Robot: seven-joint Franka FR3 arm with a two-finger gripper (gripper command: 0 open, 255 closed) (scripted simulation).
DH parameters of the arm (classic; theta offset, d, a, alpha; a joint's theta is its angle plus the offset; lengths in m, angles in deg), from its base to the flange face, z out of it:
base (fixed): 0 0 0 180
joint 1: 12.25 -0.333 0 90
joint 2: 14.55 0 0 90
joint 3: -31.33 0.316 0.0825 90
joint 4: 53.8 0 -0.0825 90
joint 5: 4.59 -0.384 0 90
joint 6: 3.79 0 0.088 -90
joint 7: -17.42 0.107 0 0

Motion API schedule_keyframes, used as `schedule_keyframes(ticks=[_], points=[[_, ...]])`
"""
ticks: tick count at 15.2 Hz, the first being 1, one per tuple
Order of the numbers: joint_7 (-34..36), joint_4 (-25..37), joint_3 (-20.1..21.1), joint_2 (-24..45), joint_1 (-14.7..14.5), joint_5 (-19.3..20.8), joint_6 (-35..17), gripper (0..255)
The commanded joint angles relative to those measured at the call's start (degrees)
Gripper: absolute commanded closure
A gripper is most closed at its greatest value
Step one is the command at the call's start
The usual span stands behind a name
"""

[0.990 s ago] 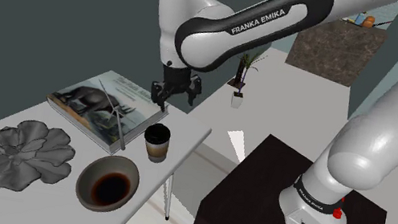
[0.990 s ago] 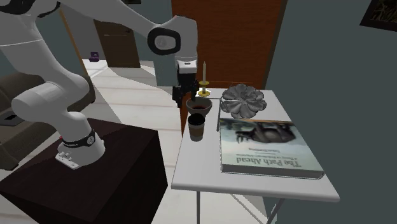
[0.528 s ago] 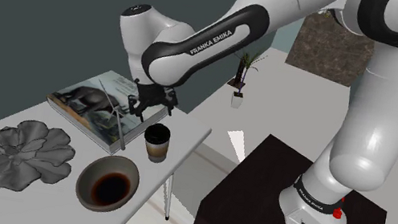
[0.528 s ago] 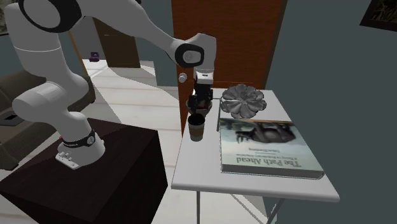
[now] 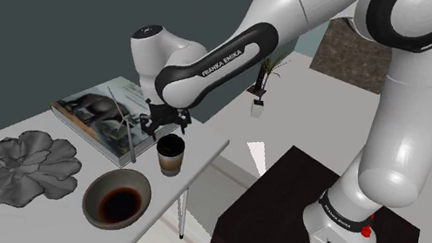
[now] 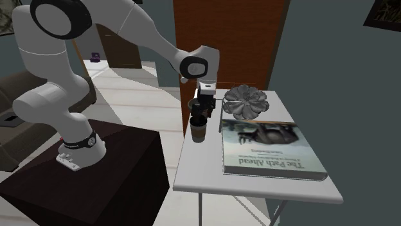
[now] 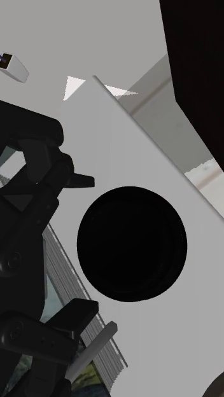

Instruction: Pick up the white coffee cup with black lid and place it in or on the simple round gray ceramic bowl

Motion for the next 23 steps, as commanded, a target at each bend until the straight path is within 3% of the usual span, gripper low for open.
schedule_keyframes(ticks=[1,7,8,17,23], points=[[0.23,-0.36,-0.13,0.38,-0.04,0.31,-0.7,0],[0.23,-0.35,-0.14,0.39,-0.05,0.31,-0.7,0],[0.23,-0.35,-0.14,0.39,-0.05,0.31,-0.7,255],[0.23,-0.35,-0.13,0.39,-0.05,0.32,-0.7,255],[-1.32,0.88,0.61,-2.46,0.48,-1.63,2.95,255]])
